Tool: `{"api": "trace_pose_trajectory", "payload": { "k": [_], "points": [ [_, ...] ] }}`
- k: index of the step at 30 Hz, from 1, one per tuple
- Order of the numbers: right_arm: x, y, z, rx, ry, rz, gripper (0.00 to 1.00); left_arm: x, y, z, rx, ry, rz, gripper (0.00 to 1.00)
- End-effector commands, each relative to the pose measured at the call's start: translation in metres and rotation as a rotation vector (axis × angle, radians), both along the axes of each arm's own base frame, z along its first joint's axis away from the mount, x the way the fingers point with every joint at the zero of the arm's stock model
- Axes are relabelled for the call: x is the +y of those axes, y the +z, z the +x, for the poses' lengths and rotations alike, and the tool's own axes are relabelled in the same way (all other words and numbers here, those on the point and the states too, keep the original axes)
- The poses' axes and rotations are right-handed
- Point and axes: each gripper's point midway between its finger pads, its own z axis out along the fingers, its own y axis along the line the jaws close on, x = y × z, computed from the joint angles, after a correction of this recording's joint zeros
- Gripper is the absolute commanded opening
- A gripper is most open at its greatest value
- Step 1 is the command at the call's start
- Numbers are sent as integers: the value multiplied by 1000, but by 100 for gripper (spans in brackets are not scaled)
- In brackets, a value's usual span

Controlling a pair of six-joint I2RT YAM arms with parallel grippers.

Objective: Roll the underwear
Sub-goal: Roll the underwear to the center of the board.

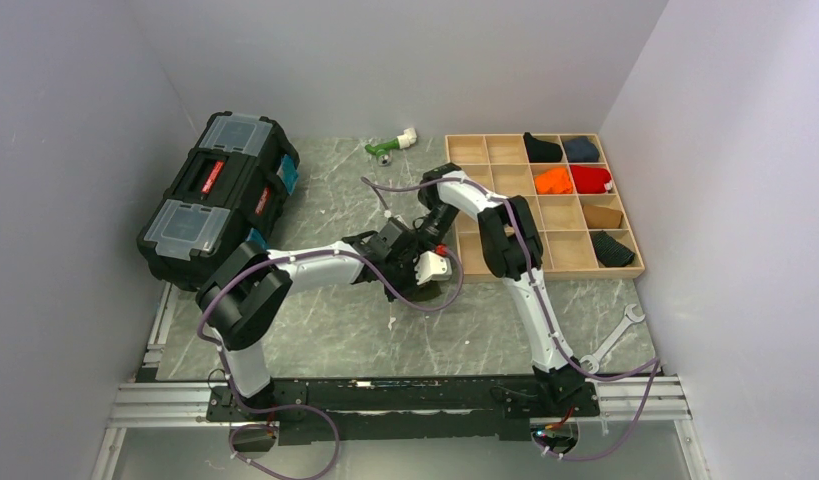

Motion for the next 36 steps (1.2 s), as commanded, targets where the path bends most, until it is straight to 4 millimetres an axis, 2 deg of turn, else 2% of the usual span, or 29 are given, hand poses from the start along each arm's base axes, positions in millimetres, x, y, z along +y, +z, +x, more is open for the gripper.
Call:
{"api": "trace_pose_trajectory", "payload": {
  "k": [1,7,13,20,28,29,36],
  "points": [
    [-5,-6,65,-312,10,58,48,13,-11,-68,266,-108,59,0],
    [-17,8,71,-317,-20,82,48,14,-14,-66,275,-94,85,0],
    [-35,43,89,-386,-85,134,48,15,-16,-62,292,-79,102,0],
    [-58,78,100,-454,-161,178,48,15,-18,-57,335,-66,102,0],
    [-73,117,93,-517,-259,301,48,17,-21,-40,443,-20,92,0],
    [-77,127,93,-547,-279,318,47,18,-23,-39,467,-13,97,0],
    [-84,158,83,-745,-385,374,47,17,-30,-24,645,22,91,0]
  ]
}}
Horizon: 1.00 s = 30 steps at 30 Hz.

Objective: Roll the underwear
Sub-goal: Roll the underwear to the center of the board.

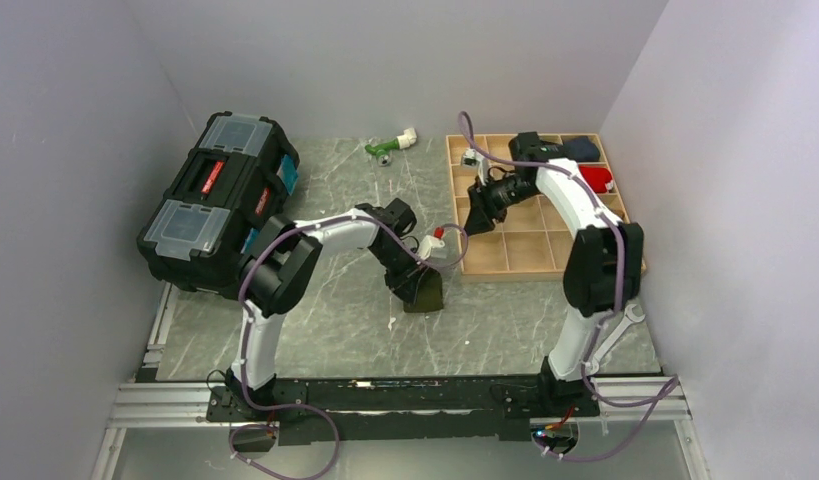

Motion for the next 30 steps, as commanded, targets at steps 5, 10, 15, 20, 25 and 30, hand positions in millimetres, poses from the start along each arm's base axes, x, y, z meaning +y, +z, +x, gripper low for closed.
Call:
{"api": "trace_pose_trajectory", "payload": {
  "k": [5,10,15,20,25,30],
  "points": [
    [-1,48,-18,-351,-80,92,49,20,-33,4,195,12,115,0],
    [-1,43,-48,-454,-63,62,51,20,-38,5,268,6,125,0],
    [20,20,-80,-517,34,-25,54,18,-41,3,338,-3,133,0],
    [42,1,-95,-589,124,-111,55,17,-43,3,393,-3,140,0],
    [59,-18,-98,-622,212,-198,56,16,-42,2,422,-10,145,0],
    [72,-38,-98,-628,291,-280,59,17,-41,2,424,-9,145,0]
  ]
}}
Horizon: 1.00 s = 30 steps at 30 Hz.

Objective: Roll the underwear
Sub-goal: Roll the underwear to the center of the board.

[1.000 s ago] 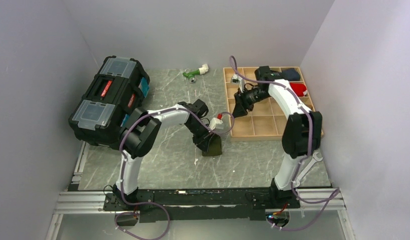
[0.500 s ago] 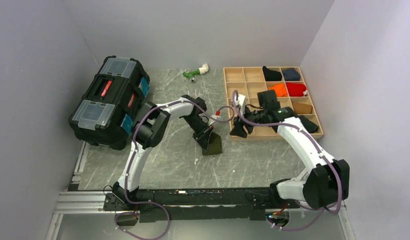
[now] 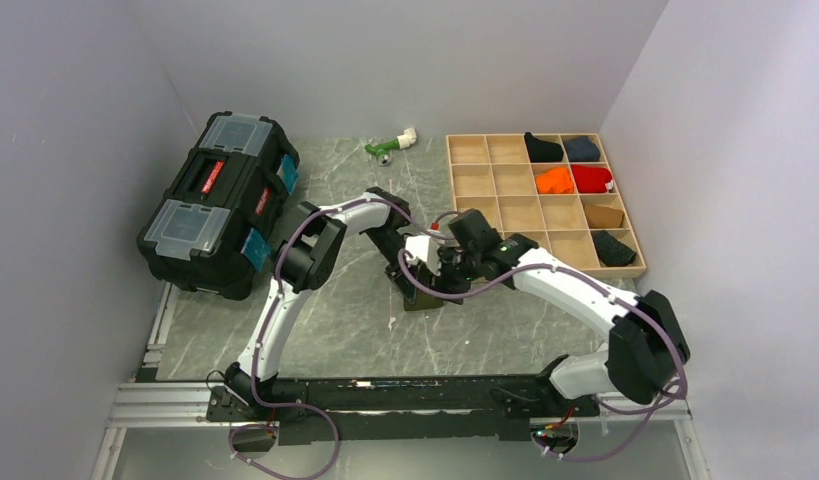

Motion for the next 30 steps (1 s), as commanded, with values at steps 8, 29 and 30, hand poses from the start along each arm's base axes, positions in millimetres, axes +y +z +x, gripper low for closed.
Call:
{"api": "trace_pose_trajectory", "payload": {
  "k": [8,29,30],
  "points": [
    [24,-29,14,-82,86,-147,60,16,-39,-4,-56,-83,84,0],
    [29,-94,-1,14,151,-293,43,18,-37,-10,-27,-84,84,0],
    [28,-98,-4,31,155,-301,39,18,-37,-10,-26,-83,82,0]
  ]
}}
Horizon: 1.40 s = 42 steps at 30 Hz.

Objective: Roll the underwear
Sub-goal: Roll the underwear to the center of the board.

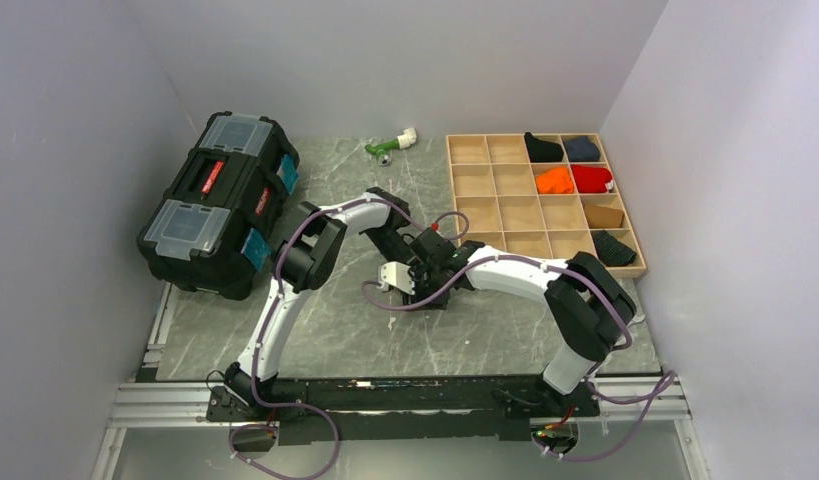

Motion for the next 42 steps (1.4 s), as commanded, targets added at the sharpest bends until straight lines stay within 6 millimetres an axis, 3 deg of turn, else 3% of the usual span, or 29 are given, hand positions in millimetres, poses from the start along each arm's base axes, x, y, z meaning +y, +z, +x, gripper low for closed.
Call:
{"api": "trace_pose_trajectory", "payload": {
  "k": [1,3,6,13,24,31,40,41,42],
  "points": [
    [1,-16,-8,57,19,-27,33,17,-36,-8,-31,-77,81,0],
    [-1,-20,-14,90,25,-39,24,18,-35,-7,-45,-77,82,1],
    [-2,-22,-22,130,31,-46,14,21,-33,-5,-74,-71,82,10],
    [-6,-28,-34,205,37,-76,0,24,-24,-1,-104,-57,73,28],
    [-15,-38,-44,261,21,-113,0,41,-14,10,-126,-9,67,46],
    [-16,-38,-46,278,15,-117,0,57,-5,12,-137,25,53,46],
    [-5,-20,-48,362,21,-72,0,86,22,27,-206,171,22,46],
    [-3,-17,-48,377,23,-64,0,84,22,50,-314,207,-26,46],
    [-2,-15,-47,392,25,-56,0,95,34,37,-261,234,11,46]
  ]
}}
